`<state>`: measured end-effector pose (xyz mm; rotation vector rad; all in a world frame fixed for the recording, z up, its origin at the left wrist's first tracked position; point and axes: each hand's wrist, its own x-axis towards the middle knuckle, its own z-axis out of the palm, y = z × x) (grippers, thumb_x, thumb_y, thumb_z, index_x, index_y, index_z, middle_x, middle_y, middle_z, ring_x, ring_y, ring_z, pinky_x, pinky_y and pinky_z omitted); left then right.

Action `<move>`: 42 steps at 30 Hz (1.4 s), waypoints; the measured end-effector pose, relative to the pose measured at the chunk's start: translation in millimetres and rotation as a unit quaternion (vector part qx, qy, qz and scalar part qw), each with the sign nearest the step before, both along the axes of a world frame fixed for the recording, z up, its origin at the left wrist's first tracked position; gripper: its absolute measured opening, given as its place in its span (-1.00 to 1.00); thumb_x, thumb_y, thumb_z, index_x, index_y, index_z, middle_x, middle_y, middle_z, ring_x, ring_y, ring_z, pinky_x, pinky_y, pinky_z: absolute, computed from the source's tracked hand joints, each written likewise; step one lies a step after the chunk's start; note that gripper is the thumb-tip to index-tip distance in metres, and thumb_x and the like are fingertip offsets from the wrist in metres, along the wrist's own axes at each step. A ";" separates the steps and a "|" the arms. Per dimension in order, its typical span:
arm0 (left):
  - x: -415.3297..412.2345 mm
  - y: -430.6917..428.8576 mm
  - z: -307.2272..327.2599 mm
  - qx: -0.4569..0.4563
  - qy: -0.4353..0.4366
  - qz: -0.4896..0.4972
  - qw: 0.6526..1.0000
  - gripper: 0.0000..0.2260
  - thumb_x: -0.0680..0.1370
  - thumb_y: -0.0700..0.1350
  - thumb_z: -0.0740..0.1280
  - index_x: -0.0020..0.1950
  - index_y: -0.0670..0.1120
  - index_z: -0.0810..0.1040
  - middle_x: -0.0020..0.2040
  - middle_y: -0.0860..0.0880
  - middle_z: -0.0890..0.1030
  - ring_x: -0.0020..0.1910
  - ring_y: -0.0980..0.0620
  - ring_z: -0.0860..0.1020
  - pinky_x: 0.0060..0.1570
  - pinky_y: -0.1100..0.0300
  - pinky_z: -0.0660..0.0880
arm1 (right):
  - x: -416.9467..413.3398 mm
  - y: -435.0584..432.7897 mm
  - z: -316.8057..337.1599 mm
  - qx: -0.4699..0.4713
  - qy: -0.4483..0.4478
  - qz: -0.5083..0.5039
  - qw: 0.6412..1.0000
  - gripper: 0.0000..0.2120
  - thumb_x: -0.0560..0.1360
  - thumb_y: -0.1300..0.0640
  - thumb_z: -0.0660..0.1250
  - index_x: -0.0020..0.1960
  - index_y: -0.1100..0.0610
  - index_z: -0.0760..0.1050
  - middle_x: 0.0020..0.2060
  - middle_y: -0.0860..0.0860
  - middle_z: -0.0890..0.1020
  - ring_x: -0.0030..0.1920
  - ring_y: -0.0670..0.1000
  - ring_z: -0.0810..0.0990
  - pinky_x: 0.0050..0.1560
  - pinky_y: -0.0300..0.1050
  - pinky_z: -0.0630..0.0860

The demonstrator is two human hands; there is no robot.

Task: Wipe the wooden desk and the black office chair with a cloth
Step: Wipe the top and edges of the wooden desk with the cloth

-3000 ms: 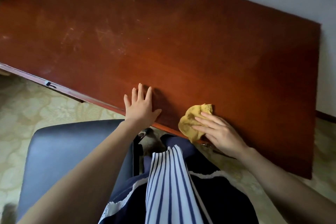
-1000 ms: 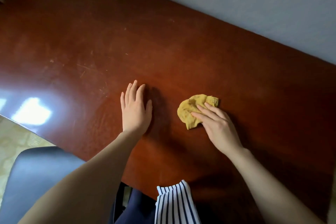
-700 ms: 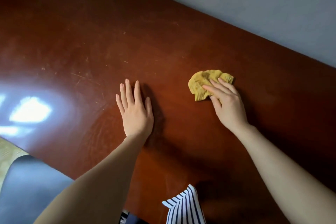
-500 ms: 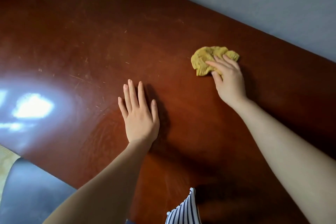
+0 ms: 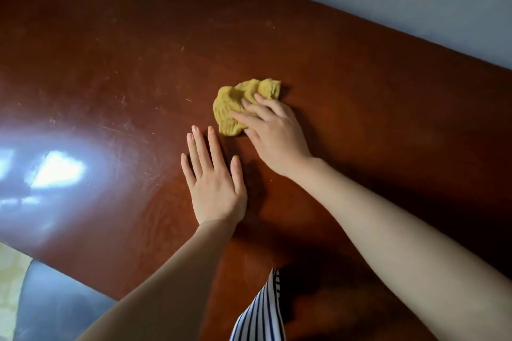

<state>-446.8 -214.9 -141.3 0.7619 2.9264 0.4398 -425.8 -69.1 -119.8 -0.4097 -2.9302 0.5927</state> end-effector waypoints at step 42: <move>1.0 0.4 2.5 -0.014 -0.009 -0.029 0.999 -0.48 0.62 0.09 -0.10 0.55 -0.09 0.03 0.55 -0.08 -0.03 0.54 -0.02 -0.09 0.49 0.04 -0.15 | -18.4 174.4 -1.9 0.017 -0.007 -0.294 0.956 -0.63 0.60 0.18 0.14 0.39 0.05 0.40 0.42 0.06 0.38 0.46 0.10 0.22 0.43 -0.10 0.14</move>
